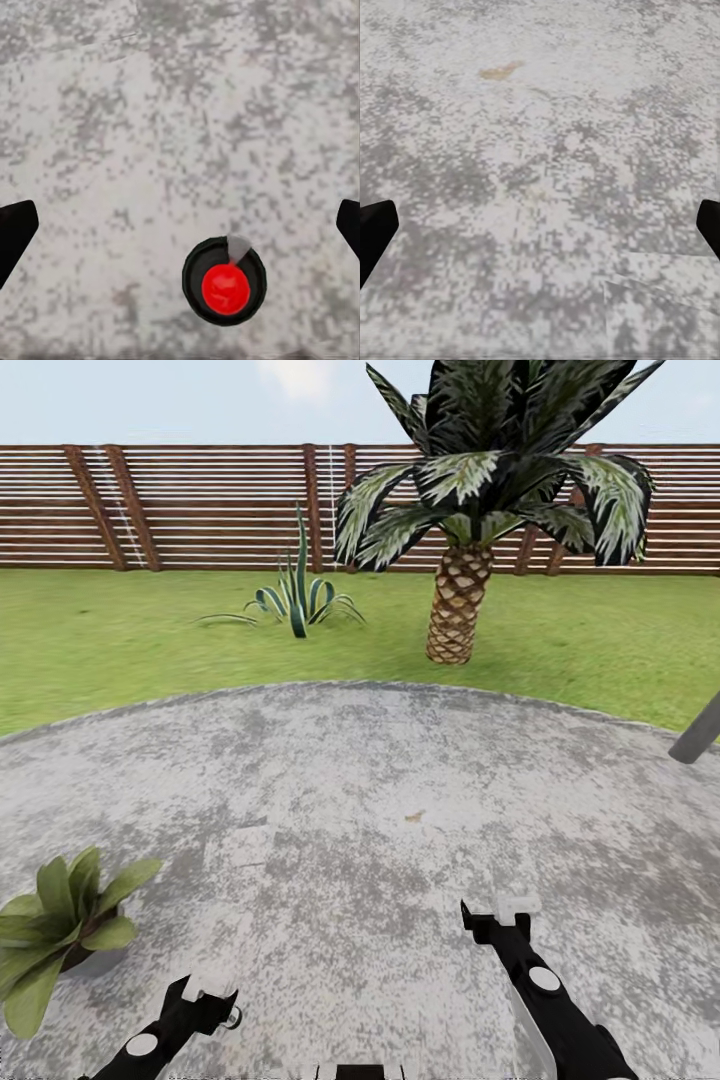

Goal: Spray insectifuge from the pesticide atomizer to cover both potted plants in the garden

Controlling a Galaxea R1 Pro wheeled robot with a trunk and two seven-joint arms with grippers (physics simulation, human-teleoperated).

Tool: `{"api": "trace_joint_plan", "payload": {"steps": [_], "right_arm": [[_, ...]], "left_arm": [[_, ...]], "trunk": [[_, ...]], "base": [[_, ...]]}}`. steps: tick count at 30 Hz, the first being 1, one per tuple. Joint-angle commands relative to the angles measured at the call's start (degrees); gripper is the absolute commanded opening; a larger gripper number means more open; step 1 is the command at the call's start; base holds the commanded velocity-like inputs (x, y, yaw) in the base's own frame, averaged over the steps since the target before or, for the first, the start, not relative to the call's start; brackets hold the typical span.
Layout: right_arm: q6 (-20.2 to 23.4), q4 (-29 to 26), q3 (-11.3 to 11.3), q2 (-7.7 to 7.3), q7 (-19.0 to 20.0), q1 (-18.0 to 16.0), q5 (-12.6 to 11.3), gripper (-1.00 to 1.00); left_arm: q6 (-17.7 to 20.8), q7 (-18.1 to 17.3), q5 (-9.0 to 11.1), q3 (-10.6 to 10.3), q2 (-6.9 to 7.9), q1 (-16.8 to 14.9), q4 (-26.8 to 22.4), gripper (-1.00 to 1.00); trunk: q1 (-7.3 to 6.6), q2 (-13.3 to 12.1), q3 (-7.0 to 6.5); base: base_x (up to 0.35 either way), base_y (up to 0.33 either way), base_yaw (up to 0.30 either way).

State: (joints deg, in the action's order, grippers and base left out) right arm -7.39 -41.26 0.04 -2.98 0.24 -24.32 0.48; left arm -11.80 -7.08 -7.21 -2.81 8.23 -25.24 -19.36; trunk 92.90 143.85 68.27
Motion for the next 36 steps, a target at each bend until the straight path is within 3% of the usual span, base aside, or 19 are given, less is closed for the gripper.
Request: {"api": "trace_joint_plan", "payload": {"steps": [1,10,20,25,36], "right_arm": [[-0.17,0.03,0.02,-0.01,0.02,-0.02,0.05,1.0],[-0.17,0.1,0.05,-0.01,0.02,-0.04,0.05,1.0],[-0.17,0.13,0.05,-0.01,0.02,-0.02,0.05,1.0],[-0.17,0.13,0.05,-0.01,0.02,-0.03,0.05,1.0],[-0.17,0.18,0.05,-0.01,0.0,-0.05,0.05,1.0]], "left_arm": [[-0.28,0.1,-0.45,-0.22,0.05,0.02,0.03,1.0],[-5.06,0.05,-0.88,-0.35,0.16,0.02,2.69,1.0],[-7.09,0.1,-0.79,-0.31,0.33,0.02,4.41,1.0],[-8.11,0.14,-0.79,-0.27,0.37,-0.01,4.42,1.0],[-8.26,0.14,-0.7,-0.27,0.38,-0.06,4.42,1.0]], "trunk": [[0.01,0.03,0.36],[0.24,0.15,3.18],[0.5,0.29,6.27],[0.5,0.29,6.36],[0.78,0.43,9.38]], "base": [[0.0,0.0,0.0],[0.0,0.0,0.0],[0.0,0.0,0.0],[0.0,0.0,0.0],[0.0,0.0,0.0]]}}
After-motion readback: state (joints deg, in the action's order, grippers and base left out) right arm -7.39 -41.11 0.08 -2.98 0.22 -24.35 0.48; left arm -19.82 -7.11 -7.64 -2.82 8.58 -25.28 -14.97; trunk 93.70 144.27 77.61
